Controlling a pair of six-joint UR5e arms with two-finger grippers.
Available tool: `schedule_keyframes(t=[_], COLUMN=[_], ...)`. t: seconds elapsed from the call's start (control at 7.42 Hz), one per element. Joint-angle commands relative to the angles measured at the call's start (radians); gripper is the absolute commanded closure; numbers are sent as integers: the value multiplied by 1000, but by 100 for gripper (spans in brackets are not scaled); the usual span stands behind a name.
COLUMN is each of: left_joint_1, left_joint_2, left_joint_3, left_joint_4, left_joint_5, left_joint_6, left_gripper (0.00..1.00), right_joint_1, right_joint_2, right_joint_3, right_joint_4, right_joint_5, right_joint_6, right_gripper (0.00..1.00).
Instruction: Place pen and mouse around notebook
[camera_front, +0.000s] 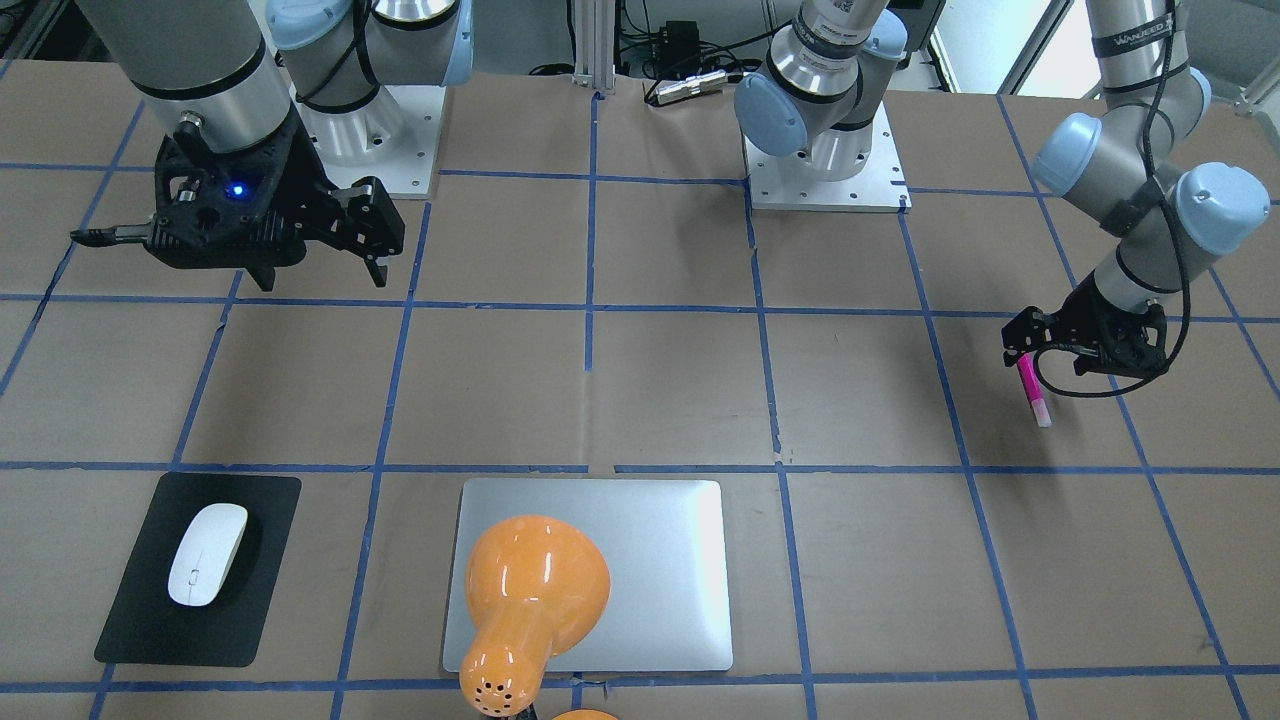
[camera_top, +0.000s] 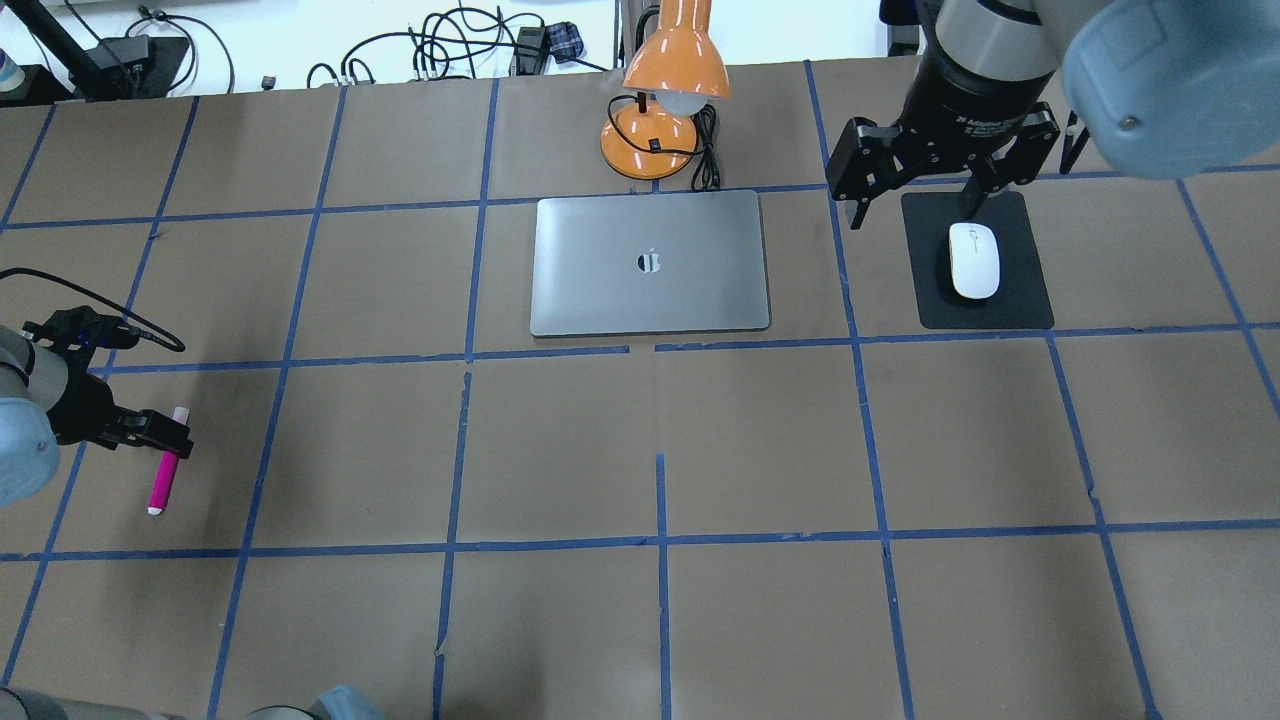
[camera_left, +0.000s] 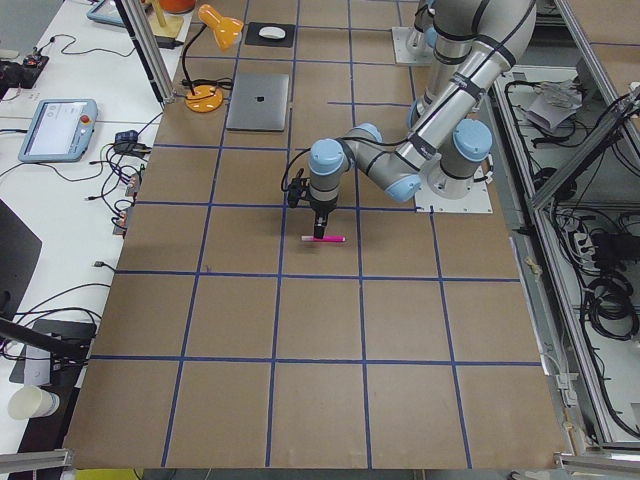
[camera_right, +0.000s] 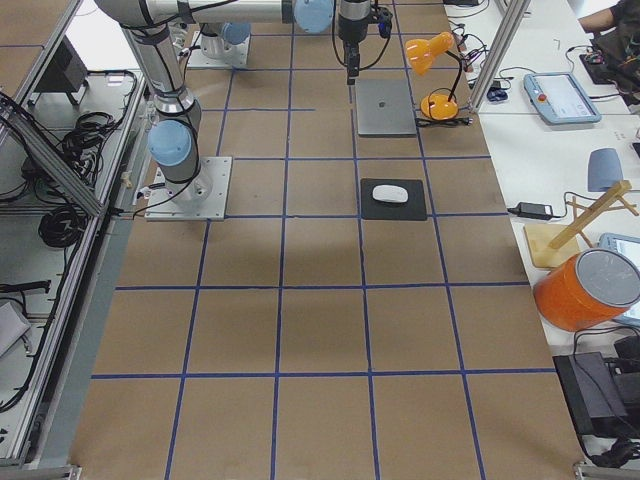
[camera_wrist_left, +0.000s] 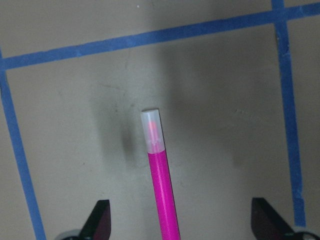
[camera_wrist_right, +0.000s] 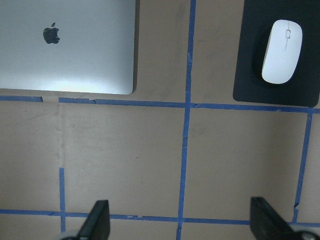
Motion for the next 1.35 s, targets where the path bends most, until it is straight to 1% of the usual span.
schedule_keyframes(t=[0.0,0.13,0.27,0.4,0.54,0.67,1.08,1.21], left_joint_1=[8,8,8,8,6,8,8,0], left_joint_2=[-47,-61,-65,-64,-65,-67,-56,-37], left_joint_3=[-4,-1,2,2,-2,-2,7,10], left_joint_4=[8,8,11,13,31,33,23,-2], left_joint_5=[9,10,9,9,9,9,15,42], left_joint_6=[-1,-2,-2,-4,-4,-4,-10,-71], left_gripper=[4,6,19,56,90,100,100,100], right_joint_1=[0,0,0,0,0,0,0,0], right_joint_2=[-1,-1,-1,-1,-1,-1,-1,1], right_joint_3=[2,2,2,2,2,2,-6,-6], right_joint_4=[0,2,0,0,0,-1,0,0], right_joint_5=[-2,-2,0,3,-2,-2,3,4], right_joint_6=[2,2,2,0,2,2,2,0], right_gripper=[0,0,0,0,0,0,0,0])
